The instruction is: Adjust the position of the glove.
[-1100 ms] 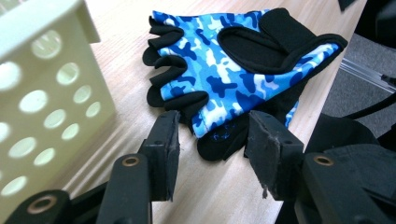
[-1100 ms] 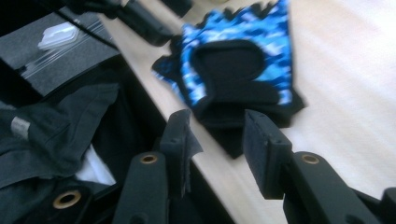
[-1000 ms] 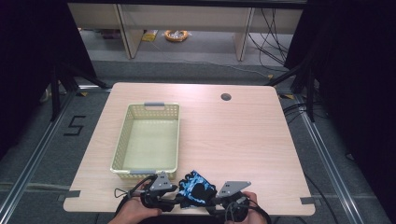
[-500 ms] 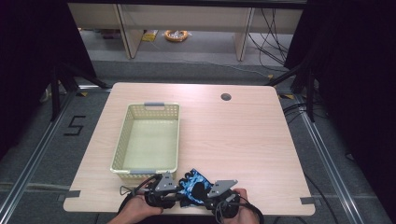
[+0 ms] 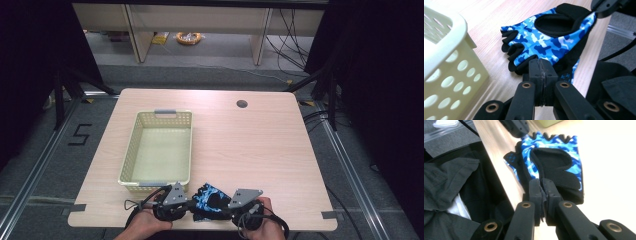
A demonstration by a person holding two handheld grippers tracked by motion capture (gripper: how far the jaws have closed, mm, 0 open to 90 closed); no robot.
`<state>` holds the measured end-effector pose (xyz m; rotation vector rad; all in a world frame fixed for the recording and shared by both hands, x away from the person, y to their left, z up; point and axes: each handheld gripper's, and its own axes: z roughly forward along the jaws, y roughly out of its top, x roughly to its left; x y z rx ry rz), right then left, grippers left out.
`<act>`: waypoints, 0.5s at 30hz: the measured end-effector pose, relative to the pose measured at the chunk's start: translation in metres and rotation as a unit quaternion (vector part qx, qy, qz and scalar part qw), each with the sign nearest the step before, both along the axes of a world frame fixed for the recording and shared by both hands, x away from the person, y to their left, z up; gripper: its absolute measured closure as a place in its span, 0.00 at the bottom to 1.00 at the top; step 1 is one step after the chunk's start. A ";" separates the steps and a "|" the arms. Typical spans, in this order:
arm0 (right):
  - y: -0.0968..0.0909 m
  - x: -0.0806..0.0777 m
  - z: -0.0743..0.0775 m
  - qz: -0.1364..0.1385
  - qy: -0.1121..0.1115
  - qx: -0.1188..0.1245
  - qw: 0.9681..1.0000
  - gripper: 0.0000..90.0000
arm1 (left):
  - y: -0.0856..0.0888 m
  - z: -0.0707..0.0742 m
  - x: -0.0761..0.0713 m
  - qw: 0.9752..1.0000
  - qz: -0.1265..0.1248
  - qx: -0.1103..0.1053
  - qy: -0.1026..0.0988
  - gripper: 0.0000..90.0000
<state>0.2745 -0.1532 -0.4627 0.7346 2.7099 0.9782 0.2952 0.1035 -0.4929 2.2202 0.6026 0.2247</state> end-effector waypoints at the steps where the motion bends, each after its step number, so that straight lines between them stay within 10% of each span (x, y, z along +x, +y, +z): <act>1: -0.001 0.000 0.002 0.002 -0.008 -0.003 1.000 0.97 | -0.001 0.001 -0.003 1.000 0.002 -0.009 0.006 0.98; 7: -0.003 0.005 0.015 0.034 -0.041 -0.016 0.998 0.97 | -0.002 0.009 -0.020 1.000 0.000 -0.028 0.001 0.99; 15: -0.007 0.002 -0.006 0.031 -0.003 -0.027 0.999 0.97 | -0.010 -0.011 -0.026 1.000 -0.011 -0.001 0.018 0.96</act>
